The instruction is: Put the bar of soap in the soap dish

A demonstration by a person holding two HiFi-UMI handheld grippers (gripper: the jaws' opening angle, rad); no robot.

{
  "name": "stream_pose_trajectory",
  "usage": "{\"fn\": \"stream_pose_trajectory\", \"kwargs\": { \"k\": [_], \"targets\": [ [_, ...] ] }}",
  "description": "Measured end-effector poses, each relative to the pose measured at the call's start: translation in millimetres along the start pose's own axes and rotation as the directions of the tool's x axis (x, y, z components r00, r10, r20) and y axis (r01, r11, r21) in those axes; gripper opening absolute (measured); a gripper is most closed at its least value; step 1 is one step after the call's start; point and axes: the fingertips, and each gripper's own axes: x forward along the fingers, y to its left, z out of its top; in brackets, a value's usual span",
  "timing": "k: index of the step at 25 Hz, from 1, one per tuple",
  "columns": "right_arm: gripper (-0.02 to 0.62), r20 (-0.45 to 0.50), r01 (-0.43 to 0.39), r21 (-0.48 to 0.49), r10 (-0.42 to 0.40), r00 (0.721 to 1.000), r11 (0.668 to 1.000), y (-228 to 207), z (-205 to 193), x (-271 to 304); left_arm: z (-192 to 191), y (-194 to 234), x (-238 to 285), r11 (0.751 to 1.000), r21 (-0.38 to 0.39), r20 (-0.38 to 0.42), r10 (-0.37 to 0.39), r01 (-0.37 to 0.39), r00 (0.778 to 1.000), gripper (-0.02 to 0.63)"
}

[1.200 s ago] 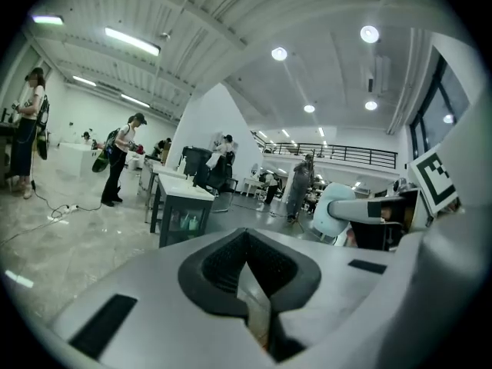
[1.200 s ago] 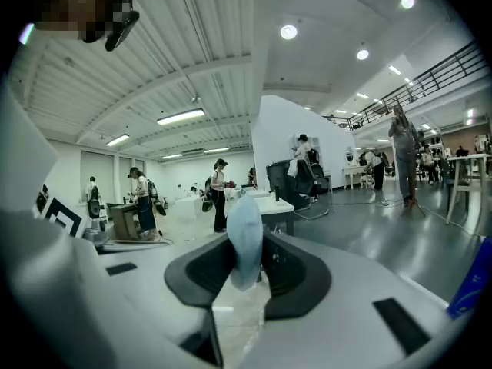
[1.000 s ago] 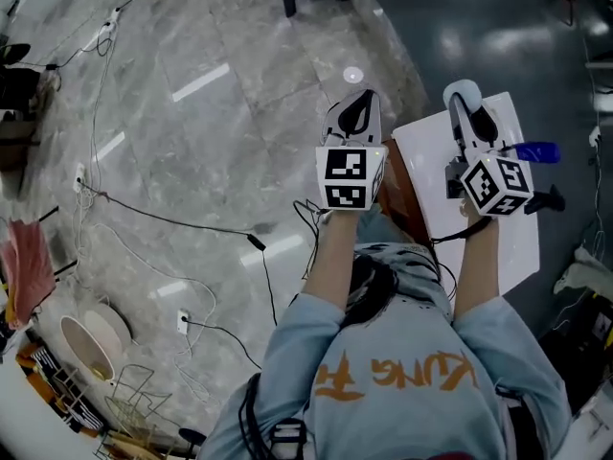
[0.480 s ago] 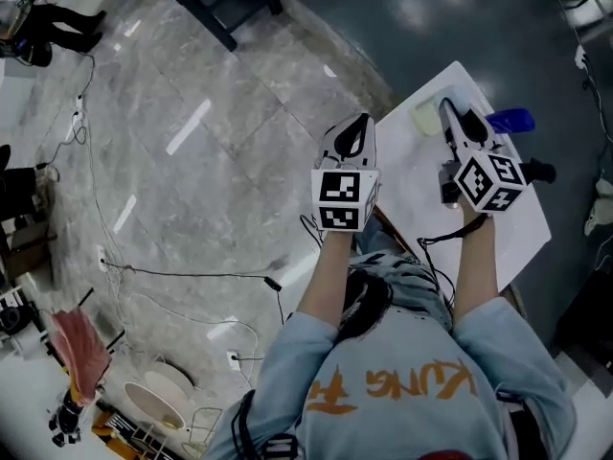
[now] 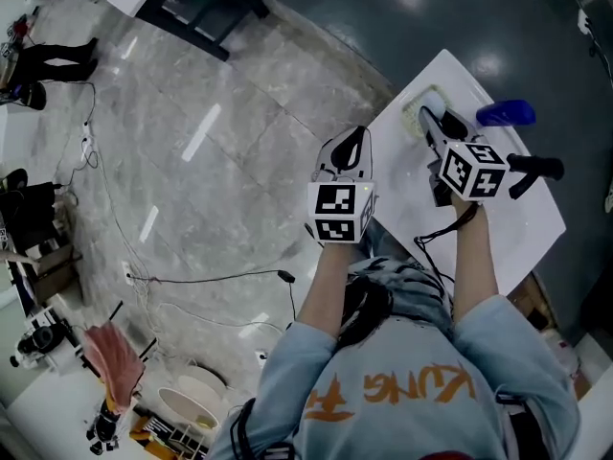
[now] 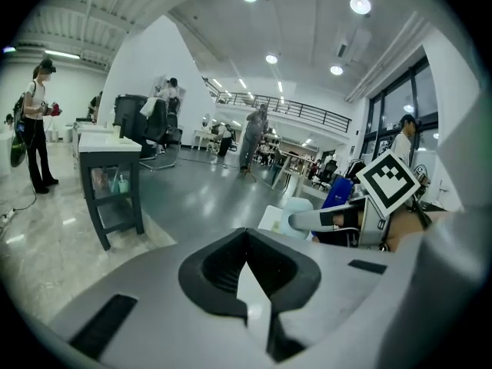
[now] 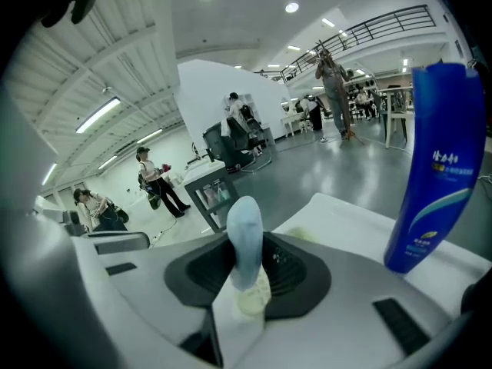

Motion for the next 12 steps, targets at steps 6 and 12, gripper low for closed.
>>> {"fn": "stream_pose_trajectory", "kwargs": {
  "k": [6, 12],
  "targets": [
    [0.126, -0.052, 0.007, 0.022, -0.005, 0.999, 1.000, -7, -18, 13, -14, 4, 8, 1.000, 0.001, -0.038, 0.004, -0.004, 0.999, 0.023],
    [0.126, -0.077, 0.043, -0.004, -0.044, 0.996, 0.999, -9, -30, 18, -21, 2, 12, 1.000, 0.009, -0.053, -0.007, 0.007, 0.999, 0.023]
  ]
}}
